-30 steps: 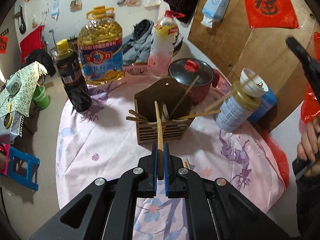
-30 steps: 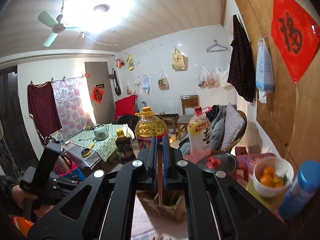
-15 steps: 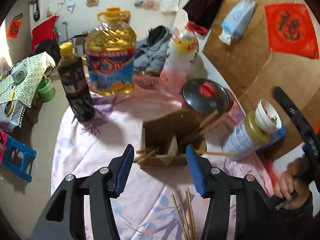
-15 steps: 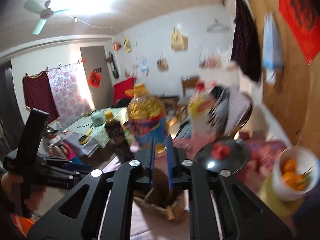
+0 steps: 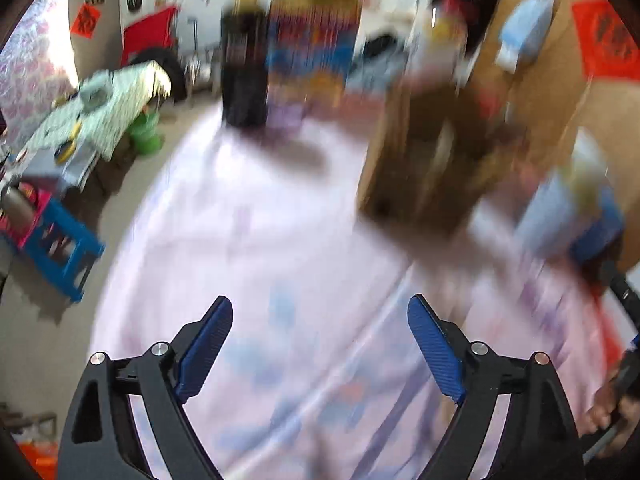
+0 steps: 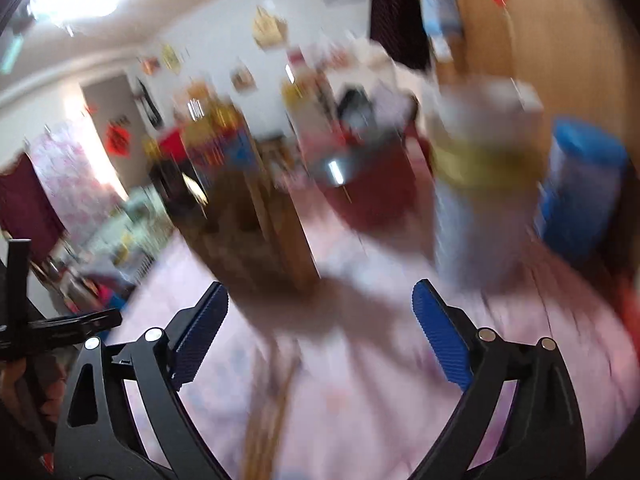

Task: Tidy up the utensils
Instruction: 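Move both open grippers back down over the remaining chopsticks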

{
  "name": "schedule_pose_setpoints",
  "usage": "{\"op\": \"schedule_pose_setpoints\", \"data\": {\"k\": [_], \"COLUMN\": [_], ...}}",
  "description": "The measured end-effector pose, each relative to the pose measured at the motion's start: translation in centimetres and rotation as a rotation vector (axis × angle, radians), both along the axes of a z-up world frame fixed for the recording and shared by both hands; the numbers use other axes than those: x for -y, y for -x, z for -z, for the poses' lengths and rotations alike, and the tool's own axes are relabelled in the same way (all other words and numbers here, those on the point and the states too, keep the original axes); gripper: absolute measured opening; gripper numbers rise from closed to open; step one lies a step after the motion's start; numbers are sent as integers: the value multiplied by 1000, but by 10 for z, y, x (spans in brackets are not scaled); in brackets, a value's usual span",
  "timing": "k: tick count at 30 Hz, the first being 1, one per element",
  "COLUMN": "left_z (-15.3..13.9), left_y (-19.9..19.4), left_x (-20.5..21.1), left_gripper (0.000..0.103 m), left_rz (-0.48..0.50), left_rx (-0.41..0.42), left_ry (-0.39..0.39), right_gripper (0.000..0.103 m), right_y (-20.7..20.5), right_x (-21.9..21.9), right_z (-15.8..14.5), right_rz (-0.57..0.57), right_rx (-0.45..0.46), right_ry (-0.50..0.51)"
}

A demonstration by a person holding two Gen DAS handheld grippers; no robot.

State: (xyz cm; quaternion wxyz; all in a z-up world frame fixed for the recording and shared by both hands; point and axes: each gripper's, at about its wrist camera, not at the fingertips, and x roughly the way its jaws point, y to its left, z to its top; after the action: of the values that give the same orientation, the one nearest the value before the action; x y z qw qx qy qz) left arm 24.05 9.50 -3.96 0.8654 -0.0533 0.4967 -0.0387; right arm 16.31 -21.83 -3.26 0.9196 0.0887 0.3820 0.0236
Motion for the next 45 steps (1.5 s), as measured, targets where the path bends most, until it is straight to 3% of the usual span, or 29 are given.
{"op": "schedule_pose_setpoints", "data": {"k": [3,6,9,17,23,32,43,45], "left_z": [48,72,67,67,77,82,91,92], "left_y": [40,61,62,76,72,37,19,17], "left_x": [4,6,5,35,66,92,112,116], "left_gripper": [87,87,87,88,88,89,93,98], "left_rz": [32,62,73,173,256,253,248,251], "left_rx": [-85,-153,-124,-106,-130,-121,-106,-95], "left_ry": [-26,27,50,2,-2,18,-123,-149], "right_gripper": [96,96,96,96,96,96,96,96], "right_y": [37,59,52,68,80,102,115,115], "right_x": [-4,-9,-17,-26,-13,17,37,35], "right_z": [32,51,54,56,51,39,38,38], "right_rz": [-7,-52,-93,-147,-116,-31,37,30], "right_rx": [-75,-126,-158,-175,-170,-150,-163,-164], "right_ry": [129,167,144,151,175,229,252,255]}}
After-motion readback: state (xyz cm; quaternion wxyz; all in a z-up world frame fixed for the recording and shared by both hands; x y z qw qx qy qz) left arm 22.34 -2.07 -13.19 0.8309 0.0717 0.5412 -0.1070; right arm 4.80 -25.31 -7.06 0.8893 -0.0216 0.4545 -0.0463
